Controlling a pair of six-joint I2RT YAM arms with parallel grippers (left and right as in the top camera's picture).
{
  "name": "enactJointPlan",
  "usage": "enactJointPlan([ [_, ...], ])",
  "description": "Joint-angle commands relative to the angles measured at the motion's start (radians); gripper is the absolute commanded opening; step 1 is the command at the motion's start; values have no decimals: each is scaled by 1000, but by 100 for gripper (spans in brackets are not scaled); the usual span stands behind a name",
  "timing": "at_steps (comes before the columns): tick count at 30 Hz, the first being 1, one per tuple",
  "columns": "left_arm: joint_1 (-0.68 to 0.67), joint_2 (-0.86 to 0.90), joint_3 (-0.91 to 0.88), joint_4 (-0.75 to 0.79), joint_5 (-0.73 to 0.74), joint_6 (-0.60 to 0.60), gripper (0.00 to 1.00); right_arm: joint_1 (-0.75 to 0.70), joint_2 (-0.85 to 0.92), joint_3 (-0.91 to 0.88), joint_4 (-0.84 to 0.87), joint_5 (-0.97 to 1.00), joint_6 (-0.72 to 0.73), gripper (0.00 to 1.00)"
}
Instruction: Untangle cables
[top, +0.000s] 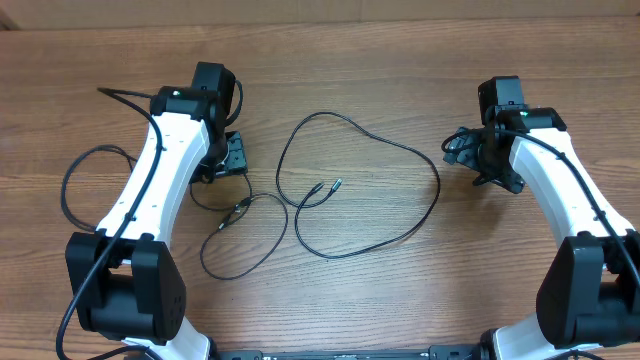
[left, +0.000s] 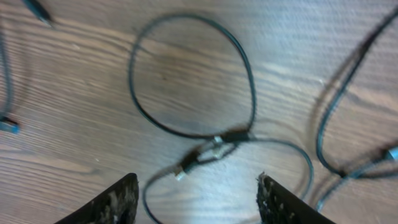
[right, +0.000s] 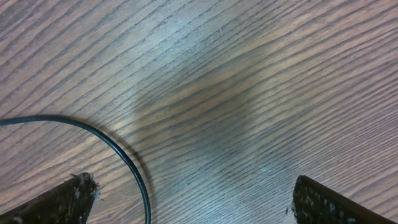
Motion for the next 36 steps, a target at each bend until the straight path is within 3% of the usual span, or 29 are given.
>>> enactJointPlan([
  [1,2,8,19,-35,78,49,66,3,5,-5,1,14,0,100],
  [5,-2,8,-16,-54,77,100,80,3,5,-5,1,14,0,100],
  [10,-2,8,-140,25,92,162,80,3,5,-5,1,14,0,100],
  [17,-2,9,-328,249,211,371,63,3,5,-5,1,14,0,100],
  [21,-2,9,-390,377,211,429,61,3,5,-5,1,15,0,100],
  [29,-2,8,-488,587,208,518,55,3,5,-5,1,14,0,100],
  [36,-2,9,-565,612,221,517,38,3,5,-5,1,14,-1,100],
])
